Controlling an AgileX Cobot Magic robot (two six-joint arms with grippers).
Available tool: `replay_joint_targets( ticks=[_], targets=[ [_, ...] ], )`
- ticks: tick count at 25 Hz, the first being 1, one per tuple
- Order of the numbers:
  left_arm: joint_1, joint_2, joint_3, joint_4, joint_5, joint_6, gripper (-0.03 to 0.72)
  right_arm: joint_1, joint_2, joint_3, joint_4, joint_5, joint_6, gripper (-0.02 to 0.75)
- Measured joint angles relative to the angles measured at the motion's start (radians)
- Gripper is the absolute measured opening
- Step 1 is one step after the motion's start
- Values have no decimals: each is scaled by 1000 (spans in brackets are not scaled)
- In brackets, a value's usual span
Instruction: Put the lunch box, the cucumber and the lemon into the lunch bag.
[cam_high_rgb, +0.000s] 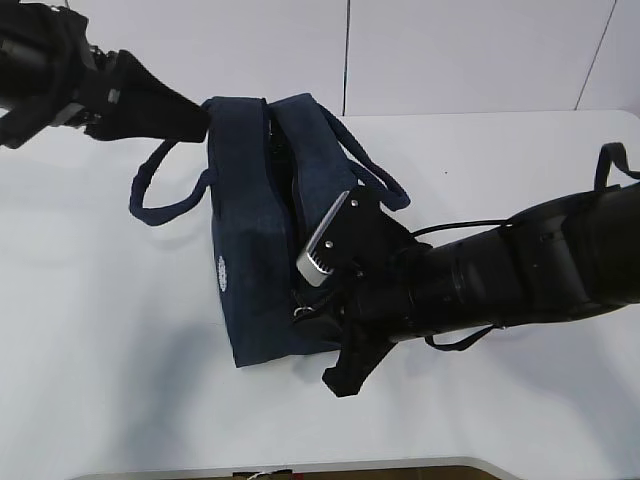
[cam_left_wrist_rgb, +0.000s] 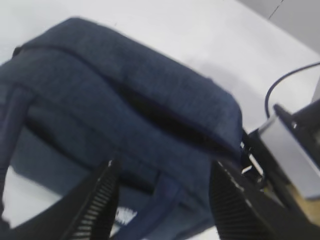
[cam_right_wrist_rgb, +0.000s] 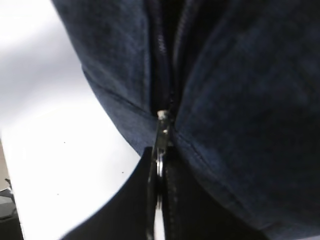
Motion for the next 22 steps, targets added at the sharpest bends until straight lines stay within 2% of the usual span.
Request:
replay_joint_targets(
  ticks=[4,8,17,22],
  targets=[
    [0,-30,0,147,16,-128,421,0,0,0,0,0,2,5],
    [0,-33,0,237,82,-211,421,0,0,0,0,8,2,5],
    [0,-39,24,290,134,-253,418,0,0,0,0,21,12,5],
    [0,-68,78,301,132,-254,372,0,0,0,0,21,15,5]
  ],
)
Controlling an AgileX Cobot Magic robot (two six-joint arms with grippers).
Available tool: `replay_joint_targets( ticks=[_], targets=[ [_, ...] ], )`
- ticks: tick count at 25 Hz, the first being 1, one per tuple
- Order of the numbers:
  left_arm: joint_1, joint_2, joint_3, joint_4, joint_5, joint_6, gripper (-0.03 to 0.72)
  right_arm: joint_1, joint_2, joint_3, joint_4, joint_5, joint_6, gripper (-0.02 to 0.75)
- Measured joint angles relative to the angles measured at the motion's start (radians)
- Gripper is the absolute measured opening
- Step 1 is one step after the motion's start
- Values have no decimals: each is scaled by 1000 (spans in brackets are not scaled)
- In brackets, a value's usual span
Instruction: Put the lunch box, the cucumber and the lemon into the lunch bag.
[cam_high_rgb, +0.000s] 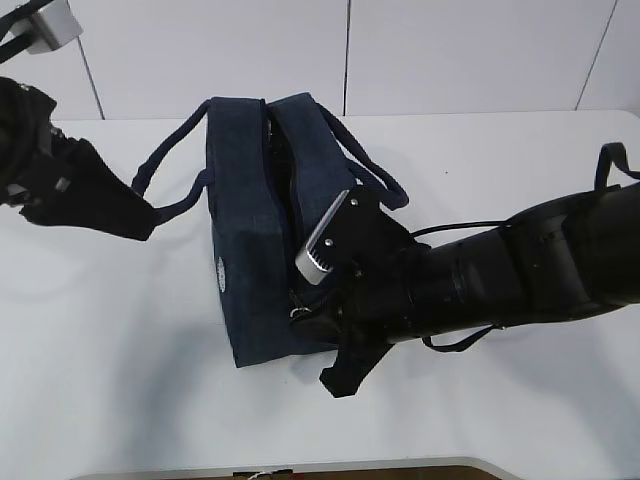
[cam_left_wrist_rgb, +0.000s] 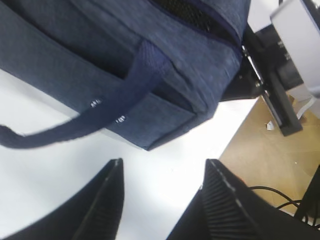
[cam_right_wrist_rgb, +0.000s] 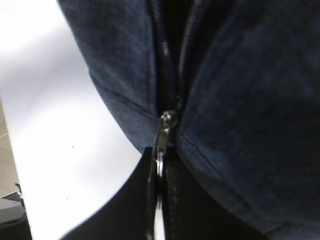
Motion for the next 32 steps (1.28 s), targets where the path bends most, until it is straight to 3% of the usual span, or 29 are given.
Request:
replay_joint_targets(
  ticks=[6,10,15,24,32],
  targets=[
    [-2,-27,87,-91,-65,8,360,0,0,0,0,12,7,5],
    [-69,-27,127,-190,-152,71,358,0,0,0,0,44,9,5],
    [-152,-27,171,-222,-300,81,358,0,0,0,0,53,9,5],
    [-155,-3,194,-253,-372,56,450,0,0,0,0,63,17,5],
    [-158,11,194,-289,-360,52,463,0,0,0,0,67,19,5]
  ],
)
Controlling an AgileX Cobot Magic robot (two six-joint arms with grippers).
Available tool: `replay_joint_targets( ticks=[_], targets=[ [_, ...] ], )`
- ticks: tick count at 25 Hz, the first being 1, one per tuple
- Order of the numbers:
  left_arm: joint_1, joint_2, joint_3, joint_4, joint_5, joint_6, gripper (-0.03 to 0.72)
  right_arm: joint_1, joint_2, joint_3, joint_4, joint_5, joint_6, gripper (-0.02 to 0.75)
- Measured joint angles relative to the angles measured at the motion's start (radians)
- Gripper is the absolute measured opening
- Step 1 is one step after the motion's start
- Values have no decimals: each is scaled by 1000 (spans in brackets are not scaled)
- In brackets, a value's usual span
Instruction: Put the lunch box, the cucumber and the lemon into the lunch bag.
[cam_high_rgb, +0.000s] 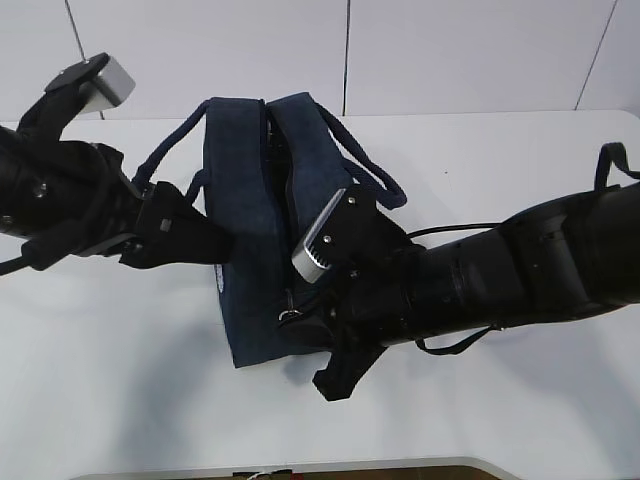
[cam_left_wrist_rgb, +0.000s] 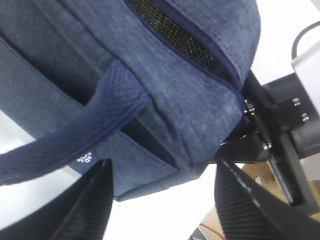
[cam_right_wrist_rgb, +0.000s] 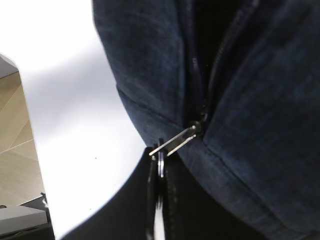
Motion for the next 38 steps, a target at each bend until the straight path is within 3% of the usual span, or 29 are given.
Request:
replay_joint_targets(
  ticks=[16,18,23,27,38],
  targets=[
    [-4,91,0,-139,55,90,449,0,0,0,-6,4,5,5],
    [-4,93,0,-158,66,116,405,0,0,0,-6,4,5,5],
    [-4,93,0,-216,91,207,170,0,0,0,-8,4,7,5],
    [-4,93,0,-249,95,274,48,0,0,0,-8,4,7,5],
    [-4,93,0,-253,96,331,-10,0,0,0,-39,-9,59,5]
  ],
)
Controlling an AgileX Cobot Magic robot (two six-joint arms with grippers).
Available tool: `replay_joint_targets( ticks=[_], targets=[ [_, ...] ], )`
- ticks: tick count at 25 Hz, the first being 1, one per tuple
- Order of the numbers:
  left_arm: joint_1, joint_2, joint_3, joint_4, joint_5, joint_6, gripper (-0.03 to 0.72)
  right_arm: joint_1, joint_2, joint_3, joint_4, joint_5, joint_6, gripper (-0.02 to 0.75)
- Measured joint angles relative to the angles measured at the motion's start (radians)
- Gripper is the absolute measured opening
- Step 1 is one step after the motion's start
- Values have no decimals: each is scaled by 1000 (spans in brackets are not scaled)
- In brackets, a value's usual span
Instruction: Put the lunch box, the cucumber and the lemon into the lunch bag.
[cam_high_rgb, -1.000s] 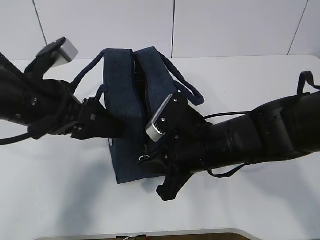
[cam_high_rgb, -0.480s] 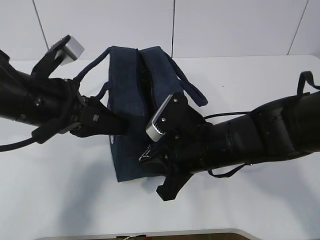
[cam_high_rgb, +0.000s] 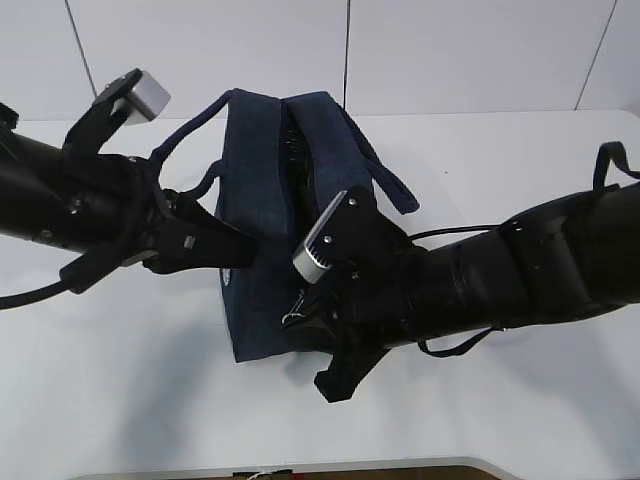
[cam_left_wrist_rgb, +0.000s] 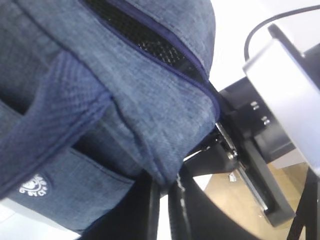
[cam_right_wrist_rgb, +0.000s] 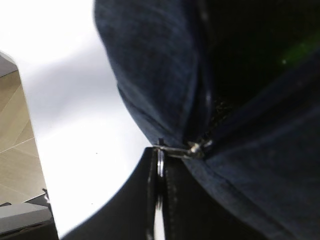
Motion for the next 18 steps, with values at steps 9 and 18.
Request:
replay_joint_targets(
  ticks=[9,18],
  targets=[
    [0,2,0,0,0,13,-10,0,-35,0,-120,-37,179,5],
    [0,2,0,2,0,15,-10,0,-81,0,-339,-48,406,5]
  ],
)
